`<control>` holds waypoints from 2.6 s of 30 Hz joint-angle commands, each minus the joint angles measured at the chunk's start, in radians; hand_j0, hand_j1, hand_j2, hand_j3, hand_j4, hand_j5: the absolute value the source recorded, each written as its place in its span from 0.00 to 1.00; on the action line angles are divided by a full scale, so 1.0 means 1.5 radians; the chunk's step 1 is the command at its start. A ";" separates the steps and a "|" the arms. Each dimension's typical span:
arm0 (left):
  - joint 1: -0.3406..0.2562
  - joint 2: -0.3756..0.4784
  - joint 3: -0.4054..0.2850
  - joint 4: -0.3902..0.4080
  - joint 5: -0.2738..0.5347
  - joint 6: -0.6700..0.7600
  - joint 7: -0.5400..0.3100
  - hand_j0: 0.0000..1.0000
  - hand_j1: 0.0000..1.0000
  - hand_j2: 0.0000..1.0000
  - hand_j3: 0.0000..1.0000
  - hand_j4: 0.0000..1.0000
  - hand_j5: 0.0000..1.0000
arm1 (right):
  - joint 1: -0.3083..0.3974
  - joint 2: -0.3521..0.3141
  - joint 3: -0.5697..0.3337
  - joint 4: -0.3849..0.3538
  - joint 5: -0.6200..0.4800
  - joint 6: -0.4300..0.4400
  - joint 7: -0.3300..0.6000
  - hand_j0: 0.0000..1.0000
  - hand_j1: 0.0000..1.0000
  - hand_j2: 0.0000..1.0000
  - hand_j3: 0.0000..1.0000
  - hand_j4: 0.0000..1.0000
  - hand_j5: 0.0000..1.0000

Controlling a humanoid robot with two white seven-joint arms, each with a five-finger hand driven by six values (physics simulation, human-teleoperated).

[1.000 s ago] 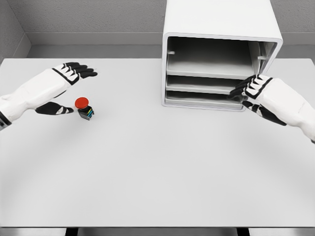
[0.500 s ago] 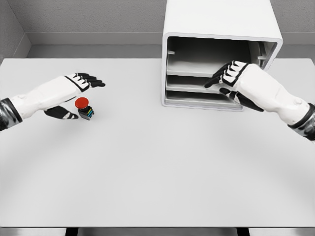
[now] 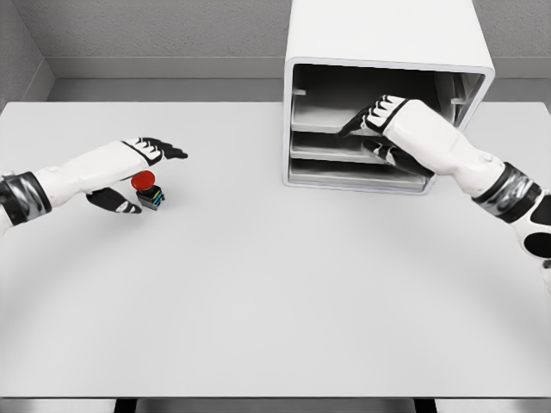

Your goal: Slide open multi-storey tabletop storage cabinets and put open load switch and slide close multi-storey tabletop storage cabinets

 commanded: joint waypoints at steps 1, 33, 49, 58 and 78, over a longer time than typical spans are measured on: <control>-0.002 0.000 -0.006 0.017 0.004 0.002 0.000 1.00 1.00 1.00 1.00 1.00 1.00 | 0.000 0.010 0.006 0.025 -0.004 0.000 0.000 0.66 0.66 0.66 0.66 0.66 0.66; -0.030 0.000 -0.034 0.093 -0.002 0.002 0.000 0.80 0.80 0.80 0.80 0.80 0.80 | -0.057 0.062 0.044 0.150 0.023 0.000 0.001 0.82 0.82 0.82 0.82 0.82 0.82; -0.031 -0.001 -0.034 0.093 -0.003 0.002 0.000 0.51 0.51 0.51 0.51 0.51 0.51 | -0.070 0.060 0.059 0.206 0.033 0.000 0.000 0.84 0.84 0.84 0.84 0.84 0.84; -0.031 -0.001 -0.032 0.087 -0.003 0.002 0.000 0.42 0.42 0.42 0.42 0.42 0.42 | -0.061 0.055 0.059 0.199 0.035 0.000 0.000 0.85 0.85 0.85 0.85 0.85 0.85; -0.032 0.001 -0.029 0.069 -0.001 0.002 0.000 0.40 0.40 0.40 0.40 0.40 0.40 | -0.034 0.012 0.059 0.136 0.037 0.000 0.000 0.85 0.85 0.85 0.85 0.85 0.85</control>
